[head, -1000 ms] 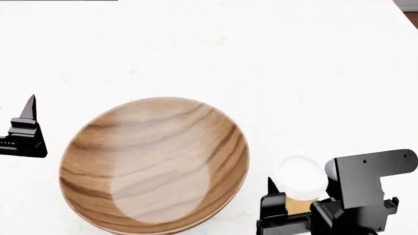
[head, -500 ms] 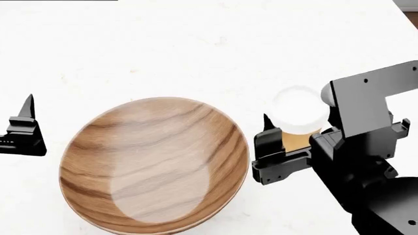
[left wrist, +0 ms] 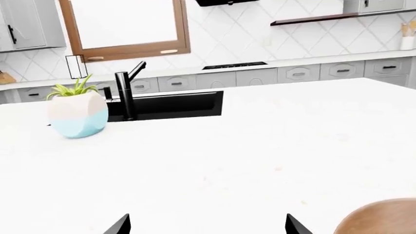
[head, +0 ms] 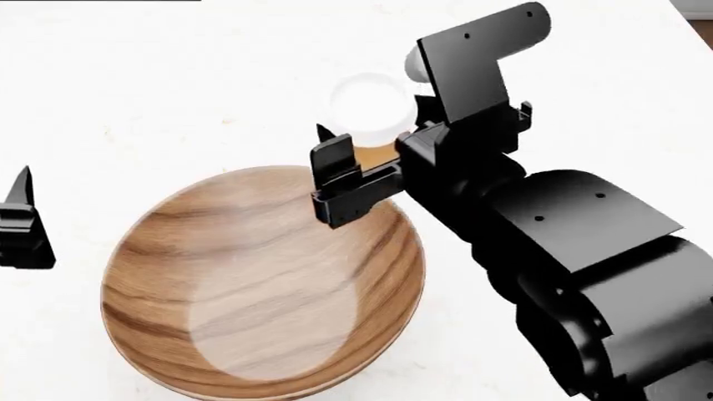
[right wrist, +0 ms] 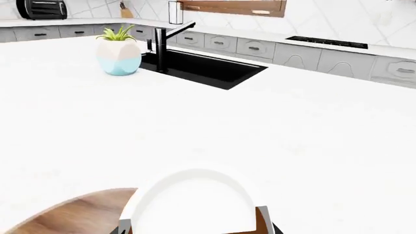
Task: Place the cup inside the bowl on the dining table and move the bowl to any counter.
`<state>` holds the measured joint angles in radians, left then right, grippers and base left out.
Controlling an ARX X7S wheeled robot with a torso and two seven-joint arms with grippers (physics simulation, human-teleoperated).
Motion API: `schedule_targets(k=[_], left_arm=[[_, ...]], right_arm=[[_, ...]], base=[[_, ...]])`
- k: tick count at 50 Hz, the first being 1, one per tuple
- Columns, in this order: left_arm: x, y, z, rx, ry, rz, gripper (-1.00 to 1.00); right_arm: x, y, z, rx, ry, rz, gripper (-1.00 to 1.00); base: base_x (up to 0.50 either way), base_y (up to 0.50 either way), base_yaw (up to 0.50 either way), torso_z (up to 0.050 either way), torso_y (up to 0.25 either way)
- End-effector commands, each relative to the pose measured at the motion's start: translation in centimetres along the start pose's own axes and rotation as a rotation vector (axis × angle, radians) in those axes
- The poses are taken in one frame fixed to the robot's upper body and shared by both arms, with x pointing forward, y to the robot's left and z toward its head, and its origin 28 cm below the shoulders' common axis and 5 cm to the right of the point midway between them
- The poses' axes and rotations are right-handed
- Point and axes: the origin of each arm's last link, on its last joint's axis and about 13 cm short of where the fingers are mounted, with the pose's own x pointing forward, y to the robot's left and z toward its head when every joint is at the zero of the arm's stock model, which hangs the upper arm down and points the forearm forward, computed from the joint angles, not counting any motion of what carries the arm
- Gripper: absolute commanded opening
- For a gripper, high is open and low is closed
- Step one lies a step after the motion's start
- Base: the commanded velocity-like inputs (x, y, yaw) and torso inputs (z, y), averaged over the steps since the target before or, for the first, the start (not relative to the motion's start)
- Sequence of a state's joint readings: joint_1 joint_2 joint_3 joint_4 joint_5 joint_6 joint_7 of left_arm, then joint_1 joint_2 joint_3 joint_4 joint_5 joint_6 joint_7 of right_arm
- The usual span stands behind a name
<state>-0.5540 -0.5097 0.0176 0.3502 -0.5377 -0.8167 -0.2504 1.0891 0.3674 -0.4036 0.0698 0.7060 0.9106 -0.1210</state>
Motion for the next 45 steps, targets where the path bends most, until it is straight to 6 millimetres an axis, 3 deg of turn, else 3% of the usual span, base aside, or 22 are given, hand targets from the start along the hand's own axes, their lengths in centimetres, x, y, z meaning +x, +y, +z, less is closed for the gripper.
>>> schedule_targets(k=[1,9,15,17,18,35,45], left_arm=[[-0.2,-0.2,-0.4,-0.007,0.007,0.012,1.0],[0.0,0.2,-0.7,-0.016,0.012,0.019,1.0],[0.0,-0.4,-0.8,-0.016,0.012,0.018,1.0],[0.1,-0.1,-0.8,-0.017,0.011,0.016,1.0],[0.0,2.1,-0.8,-0.02,0.007,0.016,1.0],[0.1,4.4,-0.9,-0.015,0.012,0.015,1.0],[0.1,3.2,-1.1,-0.014,0.014,0.014,1.0]], right_arm=[[5.0,1.7,-2.5,-0.007,0.068,0.157,-1.0],[5.9,3.0,-4.4,0.011,0.125,0.217,-1.0],[5.0,3.3,-4.1,0.006,0.134,0.218,-1.0],[4.7,3.2,-3.8,-0.002,0.138,0.212,-1.0],[4.1,3.8,-4.7,0.006,0.187,0.229,-1.0],[3.9,4.3,-5.7,0.027,0.217,0.253,-1.0],[3.9,4.3,-5.5,0.024,0.213,0.253,-1.0]], base=[[0.0,0.0,0.0,0.0,0.0],[0.0,0.0,0.0,0.0,0.0],[0.0,0.0,0.0,0.0,0.0],[0.0,0.0,0.0,0.0,0.0],[0.0,0.0,0.0,0.0,0.0],[0.0,0.0,0.0,0.0,0.001],[0.0,0.0,0.0,0.0,0.0]])
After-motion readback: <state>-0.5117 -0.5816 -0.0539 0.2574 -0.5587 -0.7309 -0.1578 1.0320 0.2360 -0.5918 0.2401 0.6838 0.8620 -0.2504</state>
